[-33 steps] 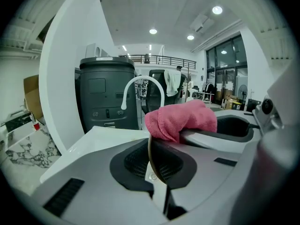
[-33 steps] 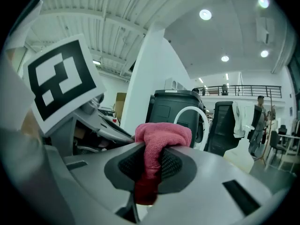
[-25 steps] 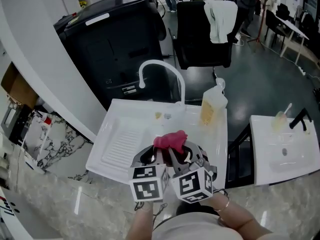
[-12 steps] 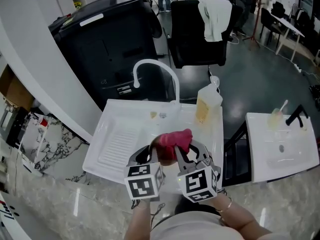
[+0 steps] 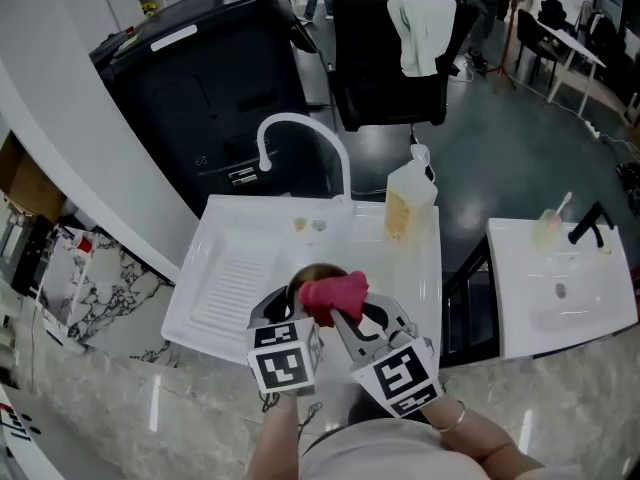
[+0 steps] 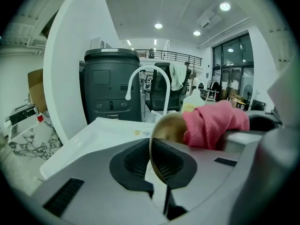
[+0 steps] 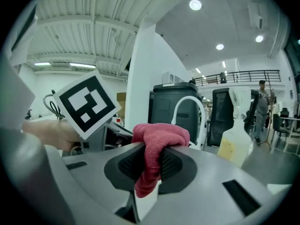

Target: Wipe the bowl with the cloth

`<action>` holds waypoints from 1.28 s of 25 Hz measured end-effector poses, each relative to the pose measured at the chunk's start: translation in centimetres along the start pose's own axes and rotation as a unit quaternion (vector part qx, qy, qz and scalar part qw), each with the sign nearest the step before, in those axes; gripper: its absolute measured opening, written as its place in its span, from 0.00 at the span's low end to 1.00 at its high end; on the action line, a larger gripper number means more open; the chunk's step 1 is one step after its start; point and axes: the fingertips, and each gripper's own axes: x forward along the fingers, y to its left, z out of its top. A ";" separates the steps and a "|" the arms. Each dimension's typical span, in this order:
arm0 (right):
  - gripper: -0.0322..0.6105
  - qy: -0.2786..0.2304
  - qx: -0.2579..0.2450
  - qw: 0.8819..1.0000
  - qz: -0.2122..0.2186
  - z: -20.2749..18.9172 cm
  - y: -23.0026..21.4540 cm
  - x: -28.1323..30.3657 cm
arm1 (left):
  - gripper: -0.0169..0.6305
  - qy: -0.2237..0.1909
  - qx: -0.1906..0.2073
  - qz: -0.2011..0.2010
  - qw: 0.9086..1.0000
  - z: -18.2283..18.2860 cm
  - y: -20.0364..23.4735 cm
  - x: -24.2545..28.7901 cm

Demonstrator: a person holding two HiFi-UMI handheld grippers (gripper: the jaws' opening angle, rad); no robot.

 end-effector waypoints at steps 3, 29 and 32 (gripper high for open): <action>0.14 0.018 0.000 1.000 0.011 -1.1 0.7 0.8 | 0.07 -0.004 0.004 -0.010 1.000 0.4 -1.2 -0.3; 0.14 -0.031 0.054 0.998 0.027 -0.2 -1.1 -3.9 | 0.07 -0.014 -0.046 0.014 0.999 -0.3 -0.3 0.0; 0.14 -0.025 0.065 0.995 0.072 -0.9 1.3 -3.5 | 0.07 -0.020 -0.057 0.007 0.998 -0.1 -0.9 0.2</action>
